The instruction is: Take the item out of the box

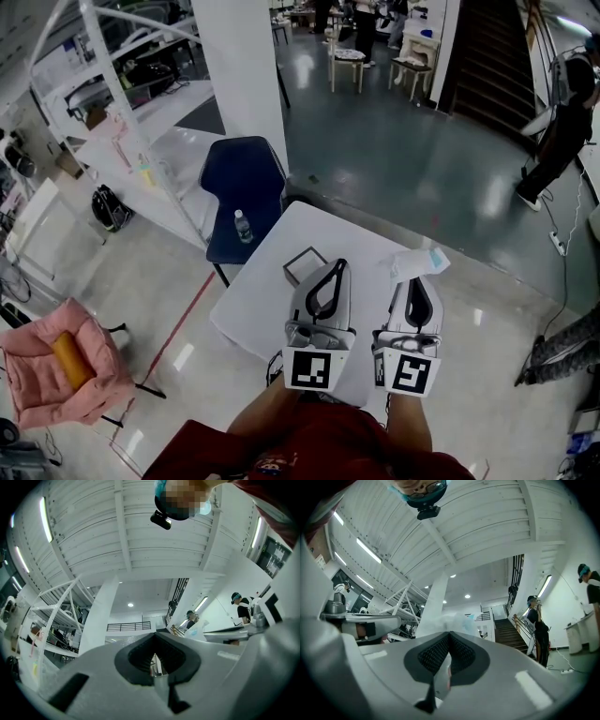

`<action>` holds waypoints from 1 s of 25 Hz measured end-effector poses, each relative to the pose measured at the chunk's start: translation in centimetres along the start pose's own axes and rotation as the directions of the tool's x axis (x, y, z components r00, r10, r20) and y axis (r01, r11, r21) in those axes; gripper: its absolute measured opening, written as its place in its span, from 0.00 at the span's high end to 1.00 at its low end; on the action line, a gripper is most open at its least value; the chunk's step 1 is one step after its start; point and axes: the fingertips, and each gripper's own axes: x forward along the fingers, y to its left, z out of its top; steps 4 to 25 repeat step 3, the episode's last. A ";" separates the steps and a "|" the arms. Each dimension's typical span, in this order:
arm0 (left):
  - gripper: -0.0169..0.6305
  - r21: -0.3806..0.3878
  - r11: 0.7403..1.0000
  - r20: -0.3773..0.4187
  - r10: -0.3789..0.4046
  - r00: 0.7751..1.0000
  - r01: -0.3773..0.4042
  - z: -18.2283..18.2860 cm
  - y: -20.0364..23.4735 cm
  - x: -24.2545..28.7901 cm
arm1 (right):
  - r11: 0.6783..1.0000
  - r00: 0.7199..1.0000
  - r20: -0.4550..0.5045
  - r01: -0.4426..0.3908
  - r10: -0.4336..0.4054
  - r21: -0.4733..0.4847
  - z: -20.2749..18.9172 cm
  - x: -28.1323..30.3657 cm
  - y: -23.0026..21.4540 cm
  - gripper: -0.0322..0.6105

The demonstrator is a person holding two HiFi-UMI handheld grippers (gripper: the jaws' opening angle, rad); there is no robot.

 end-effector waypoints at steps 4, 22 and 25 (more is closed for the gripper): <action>0.97 -0.003 1.000 -0.005 -0.003 1.000 0.003 -0.1 0.0 -0.1 | 1.000 1.000 -0.006 -0.008 0.008 -0.005 -0.1 0.0 0.2 0.95; 0.97 -0.003 1.000 -0.005 -0.003 1.000 0.003 -0.1 0.0 -0.1 | 1.000 1.000 -0.006 -0.008 0.008 -0.005 -0.1 0.0 0.2 0.95; 0.97 -0.003 1.000 -0.005 -0.003 1.000 0.003 -0.1 0.0 -0.1 | 1.000 1.000 -0.006 -0.008 0.008 -0.005 -0.1 0.0 0.2 0.95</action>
